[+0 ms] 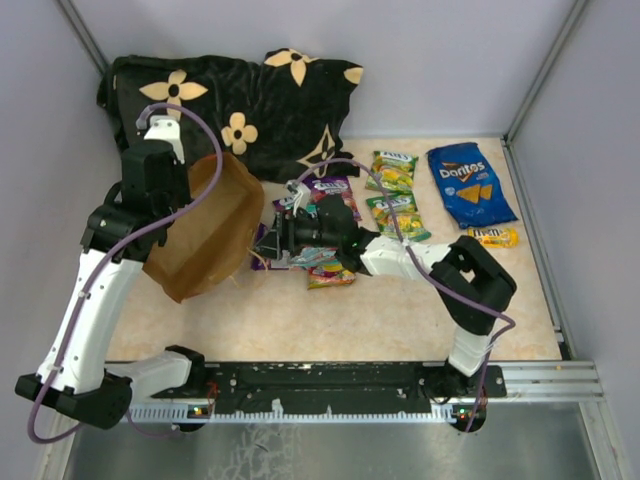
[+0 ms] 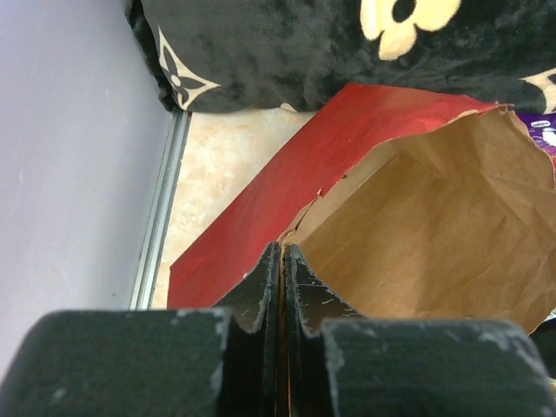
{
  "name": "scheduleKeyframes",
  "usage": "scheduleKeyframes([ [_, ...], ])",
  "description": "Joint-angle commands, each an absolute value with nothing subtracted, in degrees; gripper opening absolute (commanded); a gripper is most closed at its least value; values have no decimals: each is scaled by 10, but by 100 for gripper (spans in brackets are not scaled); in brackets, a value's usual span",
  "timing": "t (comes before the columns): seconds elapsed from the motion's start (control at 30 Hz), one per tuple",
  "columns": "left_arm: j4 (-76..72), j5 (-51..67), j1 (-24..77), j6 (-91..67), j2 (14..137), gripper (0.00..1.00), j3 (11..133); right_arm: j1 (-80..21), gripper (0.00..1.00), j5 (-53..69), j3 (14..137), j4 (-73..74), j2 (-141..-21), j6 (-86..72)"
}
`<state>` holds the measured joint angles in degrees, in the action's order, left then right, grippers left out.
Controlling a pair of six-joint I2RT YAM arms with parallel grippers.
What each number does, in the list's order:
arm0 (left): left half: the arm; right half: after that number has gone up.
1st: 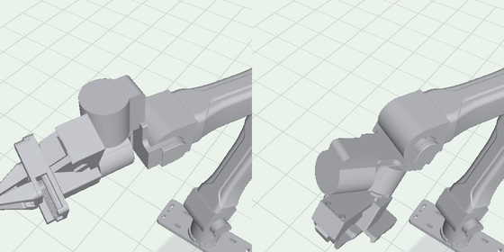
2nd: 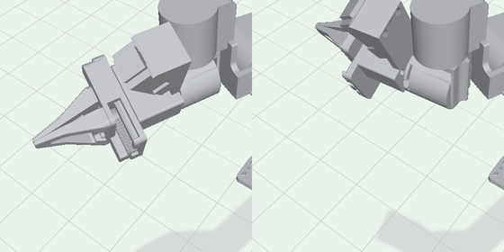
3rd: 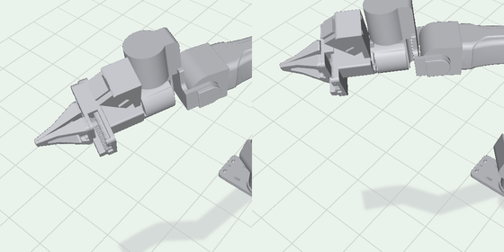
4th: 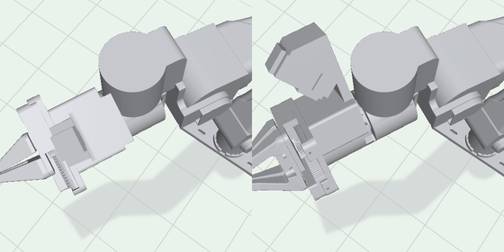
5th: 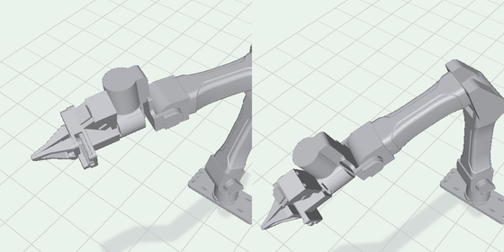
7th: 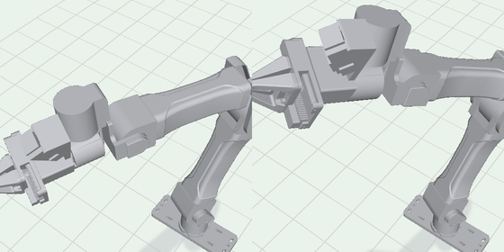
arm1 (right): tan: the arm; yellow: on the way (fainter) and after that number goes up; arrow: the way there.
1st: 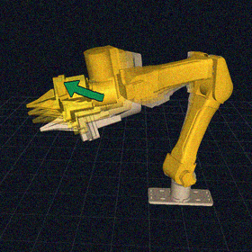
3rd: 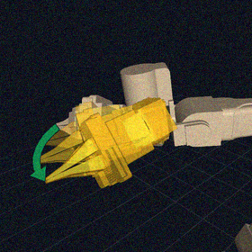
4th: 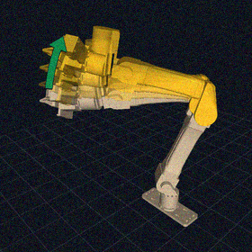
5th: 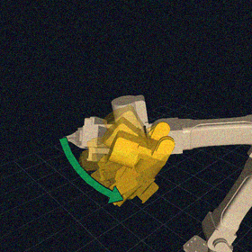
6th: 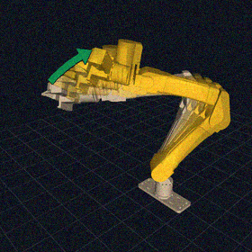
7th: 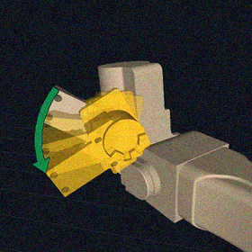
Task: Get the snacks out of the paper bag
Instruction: Adjust the paper bag at the center of the board.
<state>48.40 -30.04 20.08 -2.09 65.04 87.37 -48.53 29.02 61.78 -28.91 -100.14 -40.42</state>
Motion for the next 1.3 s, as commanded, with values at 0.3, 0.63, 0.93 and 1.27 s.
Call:
scheduleKeyframes([
  [0.3,449,-299,163,6,661,8,897,-507,56,367,820,-348,-1130,-478],
  [0.63,408,-273,84,2,713,8,883,-508,56,396,1055,-267,-1258,-491],
  [0.93,393,-333,3,10,787,8,879,-502,58,391,1334,-131,-1439,-472],
  [1.27,370,-352,-84,10,811,20,862,-496,69,366,1433,-112,-1511,-481],
])
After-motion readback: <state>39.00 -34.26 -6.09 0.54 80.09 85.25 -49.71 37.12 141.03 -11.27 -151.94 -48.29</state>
